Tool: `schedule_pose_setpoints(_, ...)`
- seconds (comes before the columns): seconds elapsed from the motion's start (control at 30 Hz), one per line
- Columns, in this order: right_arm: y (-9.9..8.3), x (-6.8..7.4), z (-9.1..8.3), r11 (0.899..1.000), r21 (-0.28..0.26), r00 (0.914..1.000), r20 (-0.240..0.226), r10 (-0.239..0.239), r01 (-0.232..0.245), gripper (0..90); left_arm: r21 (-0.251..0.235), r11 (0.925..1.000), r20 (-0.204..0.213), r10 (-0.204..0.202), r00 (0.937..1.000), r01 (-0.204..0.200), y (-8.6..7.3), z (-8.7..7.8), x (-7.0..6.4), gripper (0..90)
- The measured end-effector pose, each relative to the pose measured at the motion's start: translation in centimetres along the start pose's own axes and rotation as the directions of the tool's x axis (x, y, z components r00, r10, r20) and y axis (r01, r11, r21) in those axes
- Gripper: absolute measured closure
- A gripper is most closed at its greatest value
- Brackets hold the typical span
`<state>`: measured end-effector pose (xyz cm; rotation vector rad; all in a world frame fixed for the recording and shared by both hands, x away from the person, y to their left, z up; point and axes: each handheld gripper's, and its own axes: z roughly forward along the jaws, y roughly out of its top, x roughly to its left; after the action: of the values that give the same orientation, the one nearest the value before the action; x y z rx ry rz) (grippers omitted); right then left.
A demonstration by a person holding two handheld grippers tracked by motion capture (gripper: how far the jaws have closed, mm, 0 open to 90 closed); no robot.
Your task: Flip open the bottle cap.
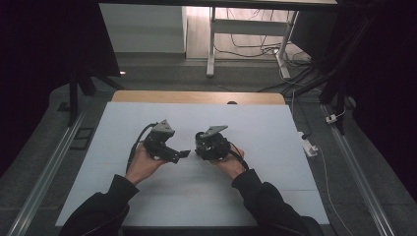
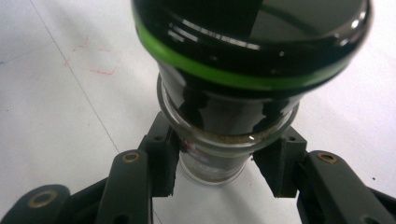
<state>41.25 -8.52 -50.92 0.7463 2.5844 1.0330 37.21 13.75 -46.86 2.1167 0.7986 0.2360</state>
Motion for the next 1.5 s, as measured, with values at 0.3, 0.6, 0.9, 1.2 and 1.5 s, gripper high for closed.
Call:
schedule_pose_setpoints(0.3, 0.0, 0.0, 0.0, 1.000, 0.000, 1.0000, 0.000, -0.002, 0.002, 52.7, 0.013, 0.9995, -0.003, 0.029, 0.9996, -0.029, 1.1, 2.5, 0.2, 5.7)
schedule_pose_setpoints(0.6, 0.0, 0.0, 0.0, 1.000, 0.000, 1.0000, 0.001, -0.007, 0.007, 52.8, 0.019, 0.9973, 0.000, 0.071, 0.9975, -0.071, 0.8, 2.5, 0.3, 48.2)
schedule_pose_setpoints(0.9, 0.0, 0.0, 0.0, 1.000, -0.001, 1.0000, 0.001, -0.004, 0.004, 52.8, 0.048, 0.9953, 0.058, 0.081, 0.9950, -0.084, 1.0, 2.9, -0.4, 87.6)
schedule_pose_setpoints(1.2, 0.0, 0.0, 0.0, 1.000, 0.000, 1.0000, 0.001, -0.002, 0.002, 52.8, 0.045, 0.9950, 0.061, 0.086, 0.9944, -0.089, 1.1, 2.9, -0.7, 88.9)
schedule_pose_setpoints(1.5, 0.0, 0.0, 0.0, 1.000, 0.002, 1.0000, 0.000, 0.001, -0.001, 52.8, 0.021, 0.9960, 0.084, 0.085, 0.9928, -0.087, 1.7, 2.2, -1.2, 88.9)
